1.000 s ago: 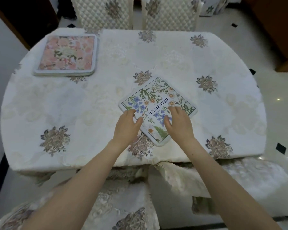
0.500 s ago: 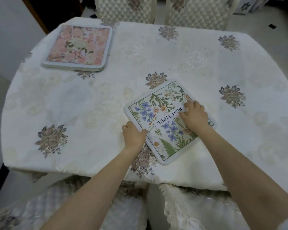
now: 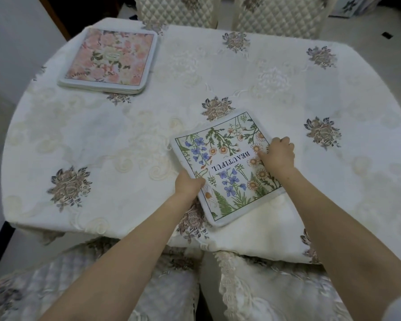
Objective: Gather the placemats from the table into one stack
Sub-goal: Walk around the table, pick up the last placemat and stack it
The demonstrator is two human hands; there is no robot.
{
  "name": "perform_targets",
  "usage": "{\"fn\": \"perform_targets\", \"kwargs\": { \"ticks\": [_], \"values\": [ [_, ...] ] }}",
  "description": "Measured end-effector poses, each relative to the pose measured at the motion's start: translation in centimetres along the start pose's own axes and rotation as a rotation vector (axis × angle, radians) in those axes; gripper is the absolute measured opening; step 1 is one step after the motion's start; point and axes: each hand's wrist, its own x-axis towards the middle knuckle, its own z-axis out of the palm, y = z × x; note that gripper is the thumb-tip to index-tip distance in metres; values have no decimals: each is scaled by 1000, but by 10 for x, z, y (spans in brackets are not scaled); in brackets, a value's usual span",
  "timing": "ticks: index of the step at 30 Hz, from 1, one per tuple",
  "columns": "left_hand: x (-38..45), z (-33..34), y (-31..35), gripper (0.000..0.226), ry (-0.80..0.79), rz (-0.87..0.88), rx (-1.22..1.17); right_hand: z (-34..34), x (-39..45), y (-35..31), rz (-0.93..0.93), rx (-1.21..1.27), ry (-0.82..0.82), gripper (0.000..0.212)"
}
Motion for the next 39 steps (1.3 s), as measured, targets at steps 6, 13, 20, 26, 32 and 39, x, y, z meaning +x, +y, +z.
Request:
{"fn": "perform_targets", "kwargs": {
  "ticks": [6, 13, 20, 26, 32, 39],
  "values": [
    [-13, -12, 0, 35, -12, 107, 9, -9, -24, 6, -62, 254, 47, 22],
    [-33, -52, 8, 24, 63, 281, 9, -22, -72, -17, -105, 450, 74, 19],
    [-63, -110, 13, 3, 171, 397, 47, -37, -132, -57, -152, 604, 108, 17],
    [-91, -169, 4, 4, 192, 477, 23, -40, -188, -100, -201, 724, 113, 22],
    [-105, -229, -22, 7, 211, 534, -28, -21, -238, -150, -201, 764, 131, 26],
    [-88, -308, -56, 10, 123, 532, -12, 16, -287, -216, -95, 778, 144, 25]
  ]
}}
